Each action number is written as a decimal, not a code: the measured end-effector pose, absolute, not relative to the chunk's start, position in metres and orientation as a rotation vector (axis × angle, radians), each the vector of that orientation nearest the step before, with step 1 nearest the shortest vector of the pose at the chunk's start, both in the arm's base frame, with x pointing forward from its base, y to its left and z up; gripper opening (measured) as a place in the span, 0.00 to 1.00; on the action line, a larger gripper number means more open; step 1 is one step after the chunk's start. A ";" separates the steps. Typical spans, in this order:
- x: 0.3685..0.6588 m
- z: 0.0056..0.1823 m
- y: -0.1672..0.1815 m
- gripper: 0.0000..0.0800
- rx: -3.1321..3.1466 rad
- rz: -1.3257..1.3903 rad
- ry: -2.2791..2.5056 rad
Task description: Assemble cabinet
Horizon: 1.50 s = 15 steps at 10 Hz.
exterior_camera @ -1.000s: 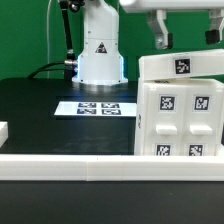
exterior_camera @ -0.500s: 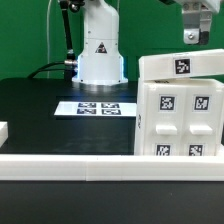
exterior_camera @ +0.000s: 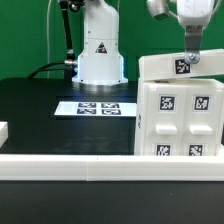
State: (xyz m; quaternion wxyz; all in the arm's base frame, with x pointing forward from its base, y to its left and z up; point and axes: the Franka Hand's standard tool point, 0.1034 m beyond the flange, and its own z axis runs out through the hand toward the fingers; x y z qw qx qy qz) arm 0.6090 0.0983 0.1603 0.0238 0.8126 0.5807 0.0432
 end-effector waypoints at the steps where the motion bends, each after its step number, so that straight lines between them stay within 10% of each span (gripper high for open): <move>1: 0.608 0.158 0.098 1.00 2.522 0.129 1.790; 4: 0.608 0.156 0.096 0.70 2.532 0.124 1.778; 15: 0.610 0.156 0.092 0.70 3.042 0.158 0.721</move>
Offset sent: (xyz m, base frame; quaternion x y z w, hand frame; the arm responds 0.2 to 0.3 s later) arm 0.0006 -0.0006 -0.0021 -0.0041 0.0016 0.0014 1.0000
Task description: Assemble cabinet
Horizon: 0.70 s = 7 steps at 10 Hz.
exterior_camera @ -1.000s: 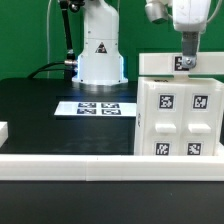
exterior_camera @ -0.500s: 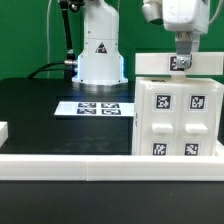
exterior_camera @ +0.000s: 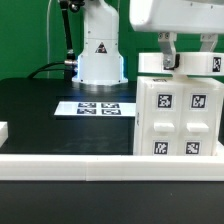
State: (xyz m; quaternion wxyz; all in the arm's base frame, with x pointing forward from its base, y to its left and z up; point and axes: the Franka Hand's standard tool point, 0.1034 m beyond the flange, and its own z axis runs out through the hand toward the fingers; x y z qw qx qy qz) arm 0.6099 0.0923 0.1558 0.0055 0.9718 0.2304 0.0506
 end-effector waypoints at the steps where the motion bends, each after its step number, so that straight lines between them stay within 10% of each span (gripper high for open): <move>1: 0.610 0.156 0.092 0.70 3.074 0.159 0.592; 7: 0.613 0.155 0.088 0.70 3.178 0.185 -0.241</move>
Offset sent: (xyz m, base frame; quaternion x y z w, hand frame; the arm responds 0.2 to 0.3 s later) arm 0.0037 -0.0006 0.0012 0.0025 0.0078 0.2710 0.9625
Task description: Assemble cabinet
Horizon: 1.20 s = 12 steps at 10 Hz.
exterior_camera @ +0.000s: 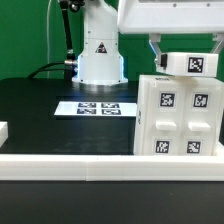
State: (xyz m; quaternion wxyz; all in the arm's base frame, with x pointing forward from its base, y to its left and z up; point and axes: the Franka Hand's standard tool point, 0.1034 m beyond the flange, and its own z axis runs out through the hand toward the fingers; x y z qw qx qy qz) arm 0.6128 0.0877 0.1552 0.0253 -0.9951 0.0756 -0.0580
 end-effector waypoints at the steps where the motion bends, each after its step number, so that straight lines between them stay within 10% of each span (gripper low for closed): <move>1: 0.614 0.156 0.088 0.70 -3.049 -0.183 0.415; 12: 0.614 0.155 0.079 0.70 -2.326 -0.051 1.849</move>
Offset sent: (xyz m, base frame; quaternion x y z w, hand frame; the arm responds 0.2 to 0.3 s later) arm 0.0000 0.0000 0.0000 0.0000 0.0000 0.2667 0.9638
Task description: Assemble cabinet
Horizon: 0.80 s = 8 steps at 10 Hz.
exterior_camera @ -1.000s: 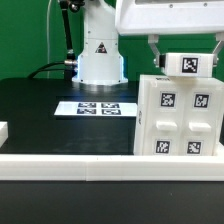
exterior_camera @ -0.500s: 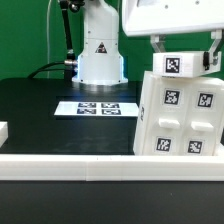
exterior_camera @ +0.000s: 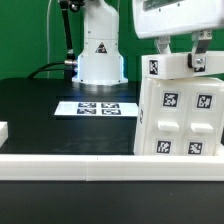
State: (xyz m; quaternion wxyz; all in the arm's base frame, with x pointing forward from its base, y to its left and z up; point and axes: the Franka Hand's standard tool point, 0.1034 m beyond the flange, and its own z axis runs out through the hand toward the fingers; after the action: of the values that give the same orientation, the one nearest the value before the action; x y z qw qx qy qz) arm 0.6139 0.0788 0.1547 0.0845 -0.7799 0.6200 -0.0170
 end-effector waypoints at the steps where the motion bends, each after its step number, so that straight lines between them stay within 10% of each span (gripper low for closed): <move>1: 0.613 0.153 0.077 0.70 -2.251 -0.032 1.933; 8: 0.612 0.153 0.079 0.70 -1.496 0.112 2.522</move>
Offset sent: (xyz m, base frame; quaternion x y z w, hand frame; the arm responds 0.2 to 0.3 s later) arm -0.0096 -0.0002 -0.0043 -0.0120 0.0130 0.3254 0.9454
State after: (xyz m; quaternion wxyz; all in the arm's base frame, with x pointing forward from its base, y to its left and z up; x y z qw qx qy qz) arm 0.6125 0.0795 0.1531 0.1031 -0.5071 0.8548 0.0380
